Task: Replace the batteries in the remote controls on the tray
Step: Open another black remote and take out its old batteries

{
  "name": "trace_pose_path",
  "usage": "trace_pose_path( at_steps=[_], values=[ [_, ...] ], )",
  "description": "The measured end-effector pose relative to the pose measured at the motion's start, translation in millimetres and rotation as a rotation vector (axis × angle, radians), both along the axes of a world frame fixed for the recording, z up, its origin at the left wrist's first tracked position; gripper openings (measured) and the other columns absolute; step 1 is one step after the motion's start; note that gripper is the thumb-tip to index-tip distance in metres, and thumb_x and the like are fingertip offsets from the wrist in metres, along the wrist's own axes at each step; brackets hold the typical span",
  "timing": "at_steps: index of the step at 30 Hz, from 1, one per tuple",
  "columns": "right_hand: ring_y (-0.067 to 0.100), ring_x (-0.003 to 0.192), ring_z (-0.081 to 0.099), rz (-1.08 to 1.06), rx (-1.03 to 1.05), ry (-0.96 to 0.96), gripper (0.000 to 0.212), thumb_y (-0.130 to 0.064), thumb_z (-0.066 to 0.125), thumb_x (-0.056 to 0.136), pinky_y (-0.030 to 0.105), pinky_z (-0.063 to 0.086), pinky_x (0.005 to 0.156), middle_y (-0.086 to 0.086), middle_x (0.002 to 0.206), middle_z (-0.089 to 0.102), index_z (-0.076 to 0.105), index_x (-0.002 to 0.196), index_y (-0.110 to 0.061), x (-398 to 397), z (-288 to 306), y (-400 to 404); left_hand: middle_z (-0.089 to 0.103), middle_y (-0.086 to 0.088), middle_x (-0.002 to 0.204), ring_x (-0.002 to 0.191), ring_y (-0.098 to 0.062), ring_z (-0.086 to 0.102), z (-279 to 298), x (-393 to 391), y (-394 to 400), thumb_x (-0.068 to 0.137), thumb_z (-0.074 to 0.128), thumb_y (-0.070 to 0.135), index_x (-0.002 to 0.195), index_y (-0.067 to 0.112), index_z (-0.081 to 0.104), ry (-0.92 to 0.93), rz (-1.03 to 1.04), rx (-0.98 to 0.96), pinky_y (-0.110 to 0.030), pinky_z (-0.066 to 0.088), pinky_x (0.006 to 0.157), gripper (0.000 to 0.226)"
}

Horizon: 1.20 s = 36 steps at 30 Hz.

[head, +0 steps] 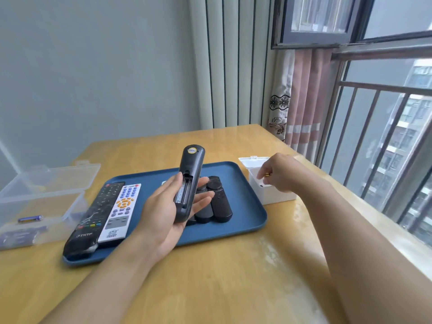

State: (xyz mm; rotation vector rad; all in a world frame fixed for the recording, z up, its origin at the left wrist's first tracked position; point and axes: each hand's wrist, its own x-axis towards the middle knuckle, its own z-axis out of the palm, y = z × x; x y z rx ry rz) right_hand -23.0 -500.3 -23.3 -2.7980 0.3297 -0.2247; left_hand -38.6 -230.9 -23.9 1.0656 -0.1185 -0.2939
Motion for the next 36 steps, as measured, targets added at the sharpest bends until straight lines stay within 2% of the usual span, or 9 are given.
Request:
trace_pose_path(
  at_steps=[7, 11, 16, 22, 24, 26, 29, 33, 36],
  values=[
    [0.012, 0.086, 0.060, 0.091, -0.017, -0.053, 0.030, 0.004, 0.061, 0.090, 0.025, 0.053, 0.076, -0.001, 0.099, 0.070, 0.075, 0.098, -0.021, 1, -1, -3, 0.075, -0.019, 0.109, 0.091, -0.035, 0.073, 0, 1, 0, 0.107, 0.045, 0.023, 0.124, -0.002, 0.062, 0.018, -0.016, -0.013, -0.035, 0.063, 0.079, 0.034],
    [0.005, 0.083, 0.059, 0.097, -0.039, -0.023, 0.046, 0.013, 0.049, 0.089, 0.022, 0.054, 0.072, -0.005, 0.100, 0.069, 0.073, 0.097, -0.025, 3, -2, -5, 0.075, -0.019, 0.109, 0.094, -0.037, 0.072, -1, 2, 1, 0.106, 0.046, 0.023, 0.125, -0.001, 0.062, 0.026, -0.021, -0.018, -0.035, 0.063, 0.080, 0.035],
    [0.013, 0.091, 0.062, 0.086, -0.090, -0.022, 0.055, 0.017, 0.044, 0.084, 0.033, 0.059, 0.081, -0.006, 0.100, 0.067, 0.071, 0.095, -0.029, 7, -5, -7, 0.075, -0.019, 0.108, 0.094, -0.036, 0.072, -1, 3, 2, 0.107, 0.046, 0.023, 0.125, -0.001, 0.062, 0.029, -0.014, -0.012, -0.037, 0.063, 0.081, 0.034],
    [0.010, 0.089, 0.060, 0.050, -0.111, -0.102, 0.058, 0.019, 0.041, 0.083, 0.024, 0.051, 0.071, -0.011, 0.093, 0.063, 0.072, 0.097, -0.026, 2, -2, 2, 0.075, -0.020, 0.109, 0.092, -0.036, 0.073, 0, 5, 5, 0.107, 0.046, 0.023, 0.125, -0.001, 0.062, 0.048, 0.006, -0.026, -0.039, 0.062, 0.084, 0.034],
    [0.012, 0.089, 0.064, 0.050, -0.112, -0.236, 0.049, 0.013, 0.048, 0.088, 0.031, 0.056, 0.071, -0.010, 0.094, 0.069, 0.074, 0.098, -0.028, 0, 4, 13, 0.075, -0.020, 0.108, 0.091, -0.035, 0.074, 1, 5, 8, 0.107, 0.046, 0.023, 0.125, -0.001, 0.062, 0.059, 0.024, -0.040, -0.038, 0.062, 0.084, 0.034],
    [0.013, 0.086, 0.065, 0.059, -0.051, -0.431, 0.029, -0.004, 0.058, 0.095, 0.038, 0.058, 0.073, -0.010, 0.095, 0.070, 0.074, 0.098, -0.028, -7, 10, 26, 0.075, -0.021, 0.109, 0.093, -0.035, 0.074, 2, 6, 5, 0.108, 0.044, 0.023, 0.125, -0.002, 0.061, 0.081, 0.028, -0.064, -0.038, 0.062, 0.085, 0.035],
    [0.008, 0.081, 0.064, 0.261, 0.080, -0.692, 0.011, -0.020, 0.066, 0.094, 0.039, 0.056, 0.074, -0.014, 0.093, 0.068, 0.074, 0.099, -0.026, -16, 12, 70, 0.074, -0.022, 0.112, 0.096, -0.035, 0.074, 4, 10, 14, 0.108, 0.041, 0.022, 0.126, -0.005, 0.059, 0.128, 0.060, -0.143, -0.037, 0.062, 0.085, 0.037],
    [0.009, 0.093, 0.063, 0.580, 0.070, -0.675, 0.027, -0.044, 0.070, 0.090, 0.035, 0.054, 0.076, -0.013, 0.103, 0.066, 0.073, 0.111, -0.027, -29, 5, 131, 0.075, -0.018, 0.109, 0.096, -0.033, 0.073, 7, 17, 27, 0.108, 0.042, 0.022, 0.125, -0.006, 0.059, 0.214, 0.119, -0.192, -0.032, 0.063, 0.072, 0.037],
    [0.016, 0.098, 0.061, 0.718, -0.019, -0.641, 0.033, -0.044, 0.071, 0.088, 0.035, 0.052, 0.077, -0.010, 0.109, 0.067, 0.073, 0.114, -0.024, -30, -6, 157, 0.070, -0.010, 0.106, 0.073, -0.021, 0.069, 9, 18, 35, 0.107, 0.041, 0.028, 0.128, -0.001, 0.063, 0.279, 0.048, -0.124, -0.025, 0.055, 0.055, 0.042]
  ],
)
